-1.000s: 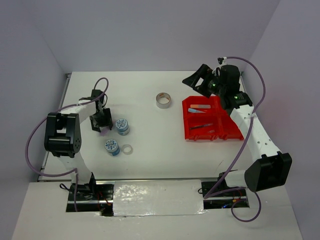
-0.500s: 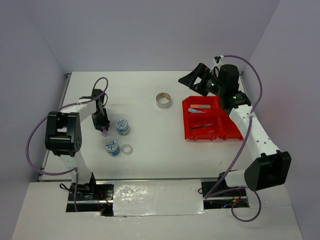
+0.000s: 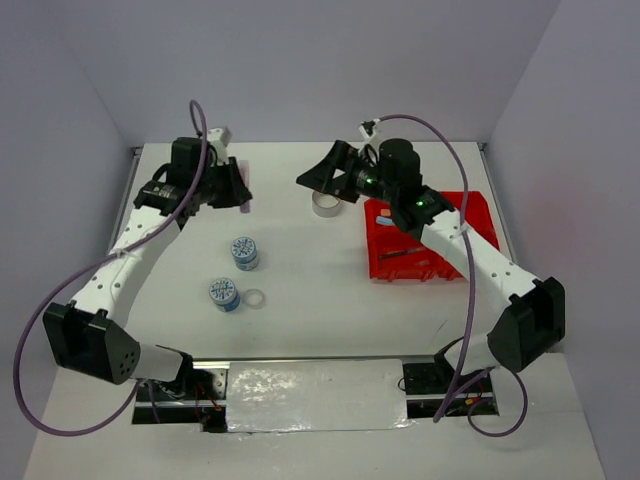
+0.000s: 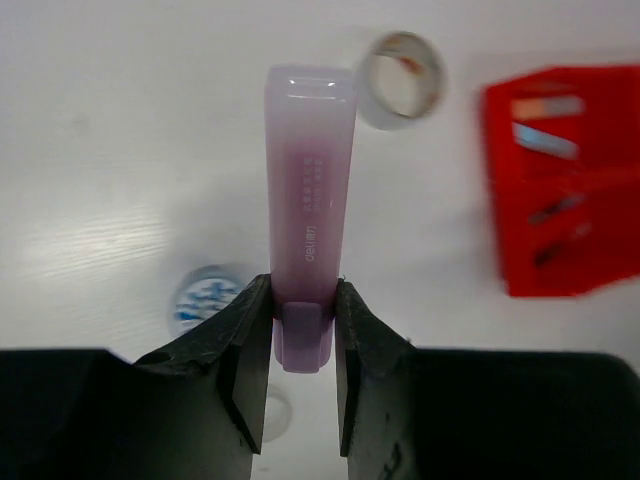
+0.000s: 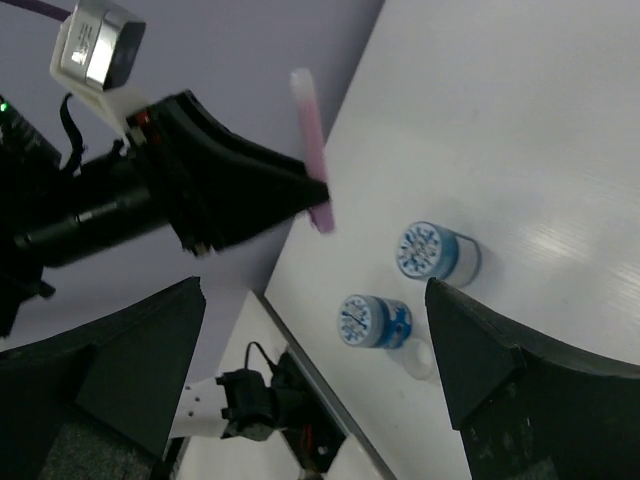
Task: Sort the stationery into containers
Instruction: Pick up the pen from the center of the board, then place the pen in the storage box.
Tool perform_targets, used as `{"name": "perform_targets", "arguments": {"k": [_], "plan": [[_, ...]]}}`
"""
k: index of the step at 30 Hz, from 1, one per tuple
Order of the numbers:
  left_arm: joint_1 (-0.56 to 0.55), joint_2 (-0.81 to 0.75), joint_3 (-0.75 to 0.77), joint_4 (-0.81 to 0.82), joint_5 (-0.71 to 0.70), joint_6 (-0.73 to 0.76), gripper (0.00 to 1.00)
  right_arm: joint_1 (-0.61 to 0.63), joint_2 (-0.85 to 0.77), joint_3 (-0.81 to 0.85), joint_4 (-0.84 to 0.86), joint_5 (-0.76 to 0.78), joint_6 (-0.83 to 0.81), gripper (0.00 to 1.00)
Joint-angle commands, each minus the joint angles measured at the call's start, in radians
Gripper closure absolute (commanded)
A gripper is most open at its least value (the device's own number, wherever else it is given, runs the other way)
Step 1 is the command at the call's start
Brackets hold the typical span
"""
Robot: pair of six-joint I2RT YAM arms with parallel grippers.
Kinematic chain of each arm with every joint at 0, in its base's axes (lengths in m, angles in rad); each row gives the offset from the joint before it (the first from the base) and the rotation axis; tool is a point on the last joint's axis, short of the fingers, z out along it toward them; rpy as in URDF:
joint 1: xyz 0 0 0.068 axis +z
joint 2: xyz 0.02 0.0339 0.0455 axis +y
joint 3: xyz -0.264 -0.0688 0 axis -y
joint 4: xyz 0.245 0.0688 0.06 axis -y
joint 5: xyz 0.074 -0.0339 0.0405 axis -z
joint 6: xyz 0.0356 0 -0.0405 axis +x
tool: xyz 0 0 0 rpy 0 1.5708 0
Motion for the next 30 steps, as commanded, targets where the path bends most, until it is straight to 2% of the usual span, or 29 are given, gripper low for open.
{"name": "perform_targets", "arguments": {"k": [1, 3, 5, 8, 15, 17, 18, 19, 21, 22, 24, 25, 26, 28, 29, 30], "plan": [[-0.123, -0.014, 0.001, 0.059, 0.206, 0.026, 1.0, 0.062, 0.035, 0.067, 0.172, 0.098, 0.088, 0.03], [-0.193, -0.017, 0.002, 0.112, 0.285, 0.018, 1.0, 0.08, 0.081, 0.113, 0.18, 0.121, 0.085, 0.13], [-0.227, -0.031, -0.01, 0.177, 0.311, -0.008, 1.0, 0.108, 0.108, 0.168, 0.126, 0.148, 0.066, 0.19], [-0.255, -0.04, -0.018, 0.218, 0.341, -0.042, 1.0, 0.129, 0.12, 0.165, 0.127, 0.167, 0.048, 0.27], [-0.258, -0.054, -0.005, 0.232, 0.345, -0.048, 1.0, 0.148, 0.073, 0.111, 0.089, 0.236, 0.01, 0.28], [-0.258, -0.05, -0.001, 0.225, 0.34, -0.046, 1.0, 0.155, 0.062, 0.1, 0.069, 0.247, -0.009, 0.34], [-0.258, -0.051, 0.001, 0.222, 0.332, -0.045, 1.0, 0.155, 0.057, 0.099, 0.066, 0.243, -0.012, 0.39], [-0.258, -0.053, 0.002, 0.219, 0.311, -0.048, 1.0, 0.157, 0.056, 0.091, 0.062, 0.231, -0.013, 0.5], [-0.258, -0.054, 0.005, 0.222, 0.302, -0.047, 1.0, 0.168, 0.057, 0.084, 0.057, 0.222, -0.01, 0.57], [-0.258, -0.053, 0.015, 0.224, 0.299, -0.05, 1.0, 0.171, 0.059, 0.073, 0.054, 0.217, -0.009, 0.66], [-0.258, -0.047, 0.027, 0.225, 0.306, -0.051, 1.0, 0.174, 0.065, 0.061, 0.054, 0.205, 0.003, 0.75], [-0.258, -0.045, 0.03, 0.225, 0.308, -0.051, 1.0, 0.172, 0.066, 0.054, 0.055, 0.201, 0.008, 0.95], [-0.258, -0.042, 0.036, 0.222, 0.308, -0.048, 0.99, 0.172, 0.074, 0.056, 0.049, 0.196, 0.013, 1.0], [-0.258, -0.037, 0.048, 0.212, 0.305, -0.037, 0.77, 0.142, 0.083, 0.065, 0.026, 0.173, 0.029, 1.0], [-0.258, -0.037, 0.058, 0.189, 0.265, -0.037, 0.4, 0.099, 0.079, 0.061, 0.013, 0.196, 0.063, 1.0], [-0.258, -0.034, 0.067, 0.169, 0.231, -0.04, 0.18, 0.071, 0.068, 0.036, -0.027, 0.229, 0.089, 1.0]]}}
